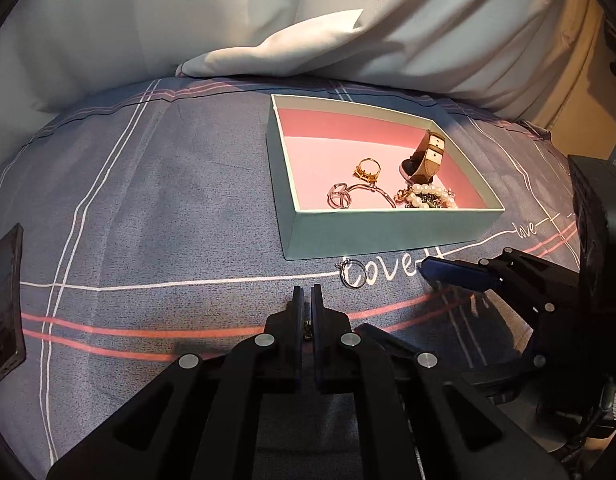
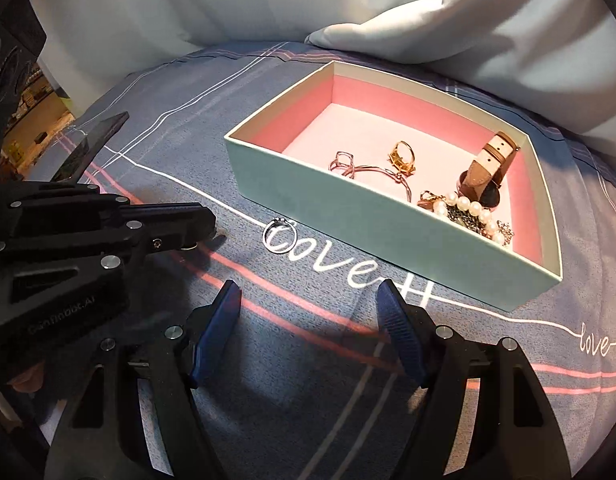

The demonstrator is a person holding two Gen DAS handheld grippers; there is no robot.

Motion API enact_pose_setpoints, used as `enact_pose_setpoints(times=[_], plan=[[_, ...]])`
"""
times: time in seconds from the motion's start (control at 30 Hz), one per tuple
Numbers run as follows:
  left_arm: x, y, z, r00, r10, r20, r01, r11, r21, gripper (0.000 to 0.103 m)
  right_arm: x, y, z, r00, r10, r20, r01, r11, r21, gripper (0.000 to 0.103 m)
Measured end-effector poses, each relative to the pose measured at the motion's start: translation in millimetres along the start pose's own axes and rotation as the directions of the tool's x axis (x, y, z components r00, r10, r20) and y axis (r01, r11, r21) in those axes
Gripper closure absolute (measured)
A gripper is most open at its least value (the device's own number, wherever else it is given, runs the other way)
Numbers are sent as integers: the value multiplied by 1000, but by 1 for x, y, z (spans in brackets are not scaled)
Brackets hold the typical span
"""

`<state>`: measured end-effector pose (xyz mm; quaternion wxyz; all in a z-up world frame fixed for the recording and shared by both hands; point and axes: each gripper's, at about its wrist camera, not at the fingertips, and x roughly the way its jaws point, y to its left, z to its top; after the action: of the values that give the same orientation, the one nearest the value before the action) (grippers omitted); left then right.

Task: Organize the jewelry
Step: 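Grasp a small charm with the left gripper while the right gripper grasps the silver hoop, then carry both items into the box and open both grippers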

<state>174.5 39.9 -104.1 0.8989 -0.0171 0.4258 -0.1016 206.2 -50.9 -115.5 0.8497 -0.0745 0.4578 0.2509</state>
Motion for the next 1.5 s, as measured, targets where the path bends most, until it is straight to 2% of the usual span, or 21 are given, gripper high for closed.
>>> enact_pose_setpoints(times=[0.07, 0.13, 0.17, 0.2, 0.23, 0.43, 0.6, 0.83, 1.0, 1.17, 1.5], plan=[[-5, 1, 3, 1000, 6, 9, -6, 1000, -4, 99, 6, 4, 6, 1000, 14, -8, -14, 1000, 11, 33], [-8, 1, 5, 1000, 8, 14, -8, 1000, -5, 99, 10, 8, 10, 1000, 22, -6, -21, 1000, 20, 42], [-9, 0, 5, 1000, 3, 15, -3, 1000, -3, 99, 11, 9, 13, 1000, 18, -4, -18, 1000, 22, 50], [-10, -1, 6, 1000, 1, 16, -1, 1000, -1, 99, 11, 9, 14, 1000, 24, -1, -24, 999, 28, 70], [-11, -2, 6, 1000, 2, 16, -2, 1000, 1, 99, 9, 8, 15, 999, 34, 3, -34, 999, 36, 83], [-13, -10, 8, 1000, -20, 19, 20, 1000, 15, 99, -11, 4, 5, 999, 25, 38, -26, 999, 34, 84], [-15, -25, 21, 998, -43, 35, 42, 998, 37, 99, -41, -8, 6, 996, -18, 90, 15, 999, 36, 84], [-26, -45, 67, 992, -59, 111, 52, 996, 71, 99, -86, -39, 38, 975, -99, 197, 92, 995, 44, 84], [-31, -49, 98, 986, -60, 153, 50, 996, 69, 99, -102, -55, 59, 961, -140, 239, 132, 990, 51, 84], [-26, -49, 119, 986, -59, 157, 52, 998, 47, 99, -102, -63, 72, 957, -154, 244, 143, 988, 63, 84], [3, -48, 124, 994, -33, 101, 30, 999, 29, 99, -79, -73, 71, 968, -151, 200, 136, 987, 84, 83]])
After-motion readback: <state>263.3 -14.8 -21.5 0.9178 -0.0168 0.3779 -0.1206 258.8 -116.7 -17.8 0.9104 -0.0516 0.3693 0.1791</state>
